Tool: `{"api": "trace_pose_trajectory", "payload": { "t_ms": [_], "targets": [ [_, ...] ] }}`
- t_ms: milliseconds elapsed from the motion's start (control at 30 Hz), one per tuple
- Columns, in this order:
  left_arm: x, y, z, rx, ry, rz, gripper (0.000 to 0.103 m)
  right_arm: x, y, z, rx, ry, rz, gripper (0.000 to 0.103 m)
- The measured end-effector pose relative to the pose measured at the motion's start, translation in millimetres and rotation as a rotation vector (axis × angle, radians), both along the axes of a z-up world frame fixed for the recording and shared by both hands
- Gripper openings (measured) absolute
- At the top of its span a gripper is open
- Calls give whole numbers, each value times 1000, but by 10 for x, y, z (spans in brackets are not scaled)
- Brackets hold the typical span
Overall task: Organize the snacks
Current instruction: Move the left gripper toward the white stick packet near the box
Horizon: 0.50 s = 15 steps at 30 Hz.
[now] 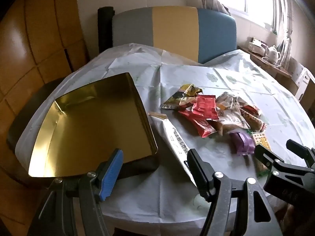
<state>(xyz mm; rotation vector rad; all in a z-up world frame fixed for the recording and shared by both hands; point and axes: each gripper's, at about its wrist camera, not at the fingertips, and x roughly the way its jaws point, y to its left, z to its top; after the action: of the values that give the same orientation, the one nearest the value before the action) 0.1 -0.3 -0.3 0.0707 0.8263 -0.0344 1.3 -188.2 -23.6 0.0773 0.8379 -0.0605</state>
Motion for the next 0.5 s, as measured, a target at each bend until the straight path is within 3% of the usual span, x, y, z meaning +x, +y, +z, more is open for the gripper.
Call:
{"api": "trace_pose_trajectory", "payload": {
  "t_ms": [500],
  "targets": [
    [8,-104,-75,-30,28,-46,69,-11,-107,15,12,-7,-12,103]
  ]
}}
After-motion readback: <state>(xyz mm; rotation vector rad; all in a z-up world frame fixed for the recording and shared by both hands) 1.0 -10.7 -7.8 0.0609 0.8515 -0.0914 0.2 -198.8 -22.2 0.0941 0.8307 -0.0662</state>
